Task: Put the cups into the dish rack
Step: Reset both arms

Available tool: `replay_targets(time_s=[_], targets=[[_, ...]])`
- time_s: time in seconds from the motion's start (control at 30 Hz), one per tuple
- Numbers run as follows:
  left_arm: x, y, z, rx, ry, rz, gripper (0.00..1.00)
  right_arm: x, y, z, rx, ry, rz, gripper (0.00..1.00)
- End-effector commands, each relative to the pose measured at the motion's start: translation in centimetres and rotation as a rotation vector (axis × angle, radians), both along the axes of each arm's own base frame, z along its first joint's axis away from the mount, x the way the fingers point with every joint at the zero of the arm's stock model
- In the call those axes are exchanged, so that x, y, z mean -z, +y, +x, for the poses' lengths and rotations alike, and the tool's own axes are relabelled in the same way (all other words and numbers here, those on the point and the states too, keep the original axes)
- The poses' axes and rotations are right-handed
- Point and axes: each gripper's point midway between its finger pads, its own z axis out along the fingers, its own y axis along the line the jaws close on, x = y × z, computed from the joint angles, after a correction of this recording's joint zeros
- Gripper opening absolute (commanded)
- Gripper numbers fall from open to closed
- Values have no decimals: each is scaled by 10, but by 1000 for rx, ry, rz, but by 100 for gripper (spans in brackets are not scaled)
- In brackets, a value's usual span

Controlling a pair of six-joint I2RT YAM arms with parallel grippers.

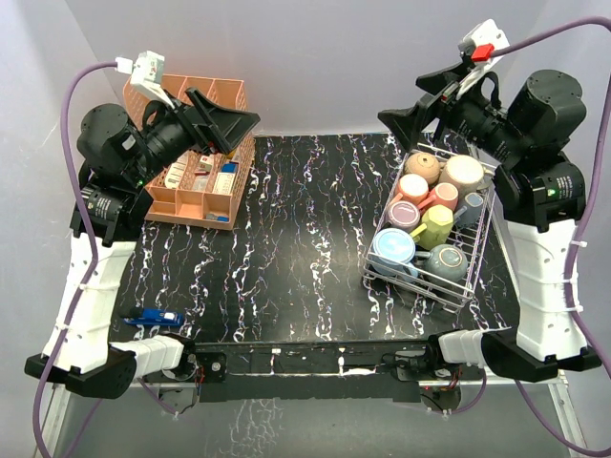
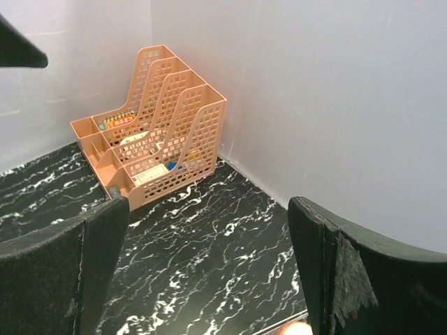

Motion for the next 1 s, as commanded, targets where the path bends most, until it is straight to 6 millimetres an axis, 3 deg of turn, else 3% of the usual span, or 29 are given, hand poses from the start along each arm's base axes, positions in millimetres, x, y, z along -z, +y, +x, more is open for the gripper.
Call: replay_targets(time_s=[0.0,0.33,0.47,0.63,0.97], targets=[[-2,1,-18,35,14,0,97,-12,-10,-1,81,66,125,99],[-9,-3,-22,67,-3,9,97,3,-17,-6,104,109,119,99],[-9,3,-20,29,-19,9,97,1,-38,1,195,97,154,99],[6,1,-15,27,23,0,97,5,-47,2,248,107,172,99],[13,2,-2,1,38,48,97,0,-55,-1,267,69,133,99]])
